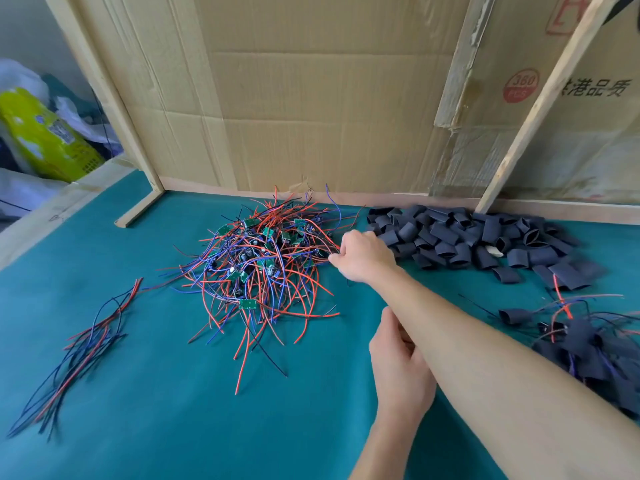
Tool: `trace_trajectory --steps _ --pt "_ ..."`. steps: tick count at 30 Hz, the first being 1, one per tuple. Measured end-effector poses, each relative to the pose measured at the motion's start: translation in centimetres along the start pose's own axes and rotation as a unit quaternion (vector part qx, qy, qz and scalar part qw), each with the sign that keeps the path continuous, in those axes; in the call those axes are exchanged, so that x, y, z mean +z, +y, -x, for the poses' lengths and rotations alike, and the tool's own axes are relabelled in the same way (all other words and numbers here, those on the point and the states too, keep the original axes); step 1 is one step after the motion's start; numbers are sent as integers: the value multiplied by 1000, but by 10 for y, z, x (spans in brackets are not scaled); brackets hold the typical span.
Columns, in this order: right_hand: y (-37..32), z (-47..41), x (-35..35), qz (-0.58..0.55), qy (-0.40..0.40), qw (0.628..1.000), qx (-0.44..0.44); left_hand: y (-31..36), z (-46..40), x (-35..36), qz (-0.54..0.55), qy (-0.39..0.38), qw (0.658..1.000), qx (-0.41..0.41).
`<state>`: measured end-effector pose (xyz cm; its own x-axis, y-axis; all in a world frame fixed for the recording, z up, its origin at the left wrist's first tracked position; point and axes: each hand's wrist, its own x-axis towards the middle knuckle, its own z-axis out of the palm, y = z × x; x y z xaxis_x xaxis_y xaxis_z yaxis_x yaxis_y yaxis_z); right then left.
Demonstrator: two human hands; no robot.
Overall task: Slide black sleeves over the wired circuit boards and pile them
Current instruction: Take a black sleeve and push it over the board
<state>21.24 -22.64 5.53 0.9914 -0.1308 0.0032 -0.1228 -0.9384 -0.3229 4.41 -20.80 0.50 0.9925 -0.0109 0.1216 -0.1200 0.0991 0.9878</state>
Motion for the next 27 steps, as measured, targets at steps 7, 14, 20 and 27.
trace_trajectory --steps 7,14,20,27 --pt "26 19 -25 -219 92 971 14 -11 -4 3 -43 43 998 7" --pt "88 121 -63 -512 12 857 -55 -12 -5 5 8 93 995 -31" --pt "130 178 -52 -469 -176 861 -91 -5 -4 6 19 78 995 -53" --pt "146 160 -41 -525 -103 845 8 -6 -4 6 39 64 995 -60"
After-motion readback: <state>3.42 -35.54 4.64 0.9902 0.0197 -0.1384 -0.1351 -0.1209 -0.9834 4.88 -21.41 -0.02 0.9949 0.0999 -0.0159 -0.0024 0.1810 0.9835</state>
